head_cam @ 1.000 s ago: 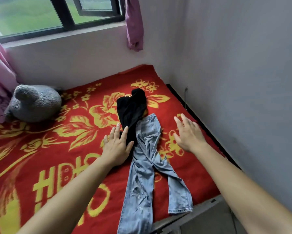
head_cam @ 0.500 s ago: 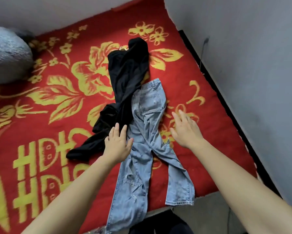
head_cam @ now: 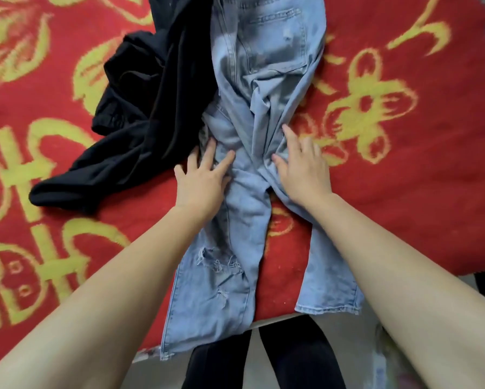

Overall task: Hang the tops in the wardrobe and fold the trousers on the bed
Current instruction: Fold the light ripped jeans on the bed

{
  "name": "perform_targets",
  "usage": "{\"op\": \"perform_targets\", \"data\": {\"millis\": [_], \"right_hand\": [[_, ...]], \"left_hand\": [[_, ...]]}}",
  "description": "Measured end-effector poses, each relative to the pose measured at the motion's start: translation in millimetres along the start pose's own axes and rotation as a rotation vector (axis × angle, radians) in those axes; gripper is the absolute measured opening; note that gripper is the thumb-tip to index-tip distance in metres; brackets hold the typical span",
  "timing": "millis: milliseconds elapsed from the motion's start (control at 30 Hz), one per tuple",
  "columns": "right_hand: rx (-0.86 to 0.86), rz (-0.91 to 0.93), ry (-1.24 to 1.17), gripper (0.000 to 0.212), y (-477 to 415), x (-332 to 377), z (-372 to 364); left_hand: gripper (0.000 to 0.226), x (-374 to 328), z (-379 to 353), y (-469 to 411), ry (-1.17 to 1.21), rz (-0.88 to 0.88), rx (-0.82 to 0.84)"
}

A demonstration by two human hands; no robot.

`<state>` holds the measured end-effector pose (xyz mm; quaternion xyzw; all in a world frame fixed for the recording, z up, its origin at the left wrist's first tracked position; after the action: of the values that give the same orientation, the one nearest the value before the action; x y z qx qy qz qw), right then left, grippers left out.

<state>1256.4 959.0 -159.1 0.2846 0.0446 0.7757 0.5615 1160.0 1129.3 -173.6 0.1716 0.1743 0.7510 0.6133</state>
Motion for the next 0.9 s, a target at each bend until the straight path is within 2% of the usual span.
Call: {"op": "perform_targets", "data": {"millis": [67,133,233,300,333,433,567,600,667,733,767,833,900], "right_hand": [[0.006,0.012,-0.002,0.061,-2,4,-4],[0.016,0.03,-0.039,0.059,1,9,-2],[-0.153,0.037,-0.139,0.056,18,-3,29],[-0.243,-0.042,-0.155,0.055,39,-36,45],[-0.212,-0.089,-0.132,0.054,50,-55,44],[-0.045,-0.166,0.008,0.045,75,-98,36],[0.059,-0.183,0.147,0.025,65,-105,47],[0.101,-0.2,0.204,0.028,57,-105,51],[0.179,-0.243,0.311,0.05,45,-103,57],[0.129,-0.229,0.322,0.065,34,-85,69],[0.036,-0.189,0.276,0.063,27,-71,79],[-0.136,-0.09,0.131,0.051,11,-42,93],[-0.146,-0.011,0.045,0.057,-9,-16,89]], "left_hand": [[0.048,1,8,0,0.021,0.006,-0.056],[0.034,-1,27,1,0.053,-0.016,-0.149],[0.017,-7,55,5,0.137,-0.037,-0.295],[0.013,2,71,7,0.288,0.053,-0.38],[0.013,9,74,9,0.342,0.109,-0.394],[0.021,20,56,15,0.398,0.197,-0.26],[0.034,17,21,39,0.337,0.193,-0.054],[0.038,15,14,44,0.306,0.184,0.001],[0.045,12,-7,54,0.238,0.175,0.177],[0.05,7,-25,64,0.167,0.15,0.353],[0.052,4,-30,67,0.138,0.135,0.398],[0.05,0,-27,69,0.085,0.108,0.384],[0.041,1,-14,65,0.043,0.112,0.266]]}}
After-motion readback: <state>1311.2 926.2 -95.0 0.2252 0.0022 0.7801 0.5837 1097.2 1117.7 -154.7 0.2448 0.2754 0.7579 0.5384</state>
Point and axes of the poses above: each hand's wrist, its own y-axis away from the middle knuckle, its own z-axis out of the back of the hand, x = y × z, the point moved 10 cm from there along -y, towards the middle knuckle, and after that the axes turned 6 degrees about -y, right-handed, at the moved point
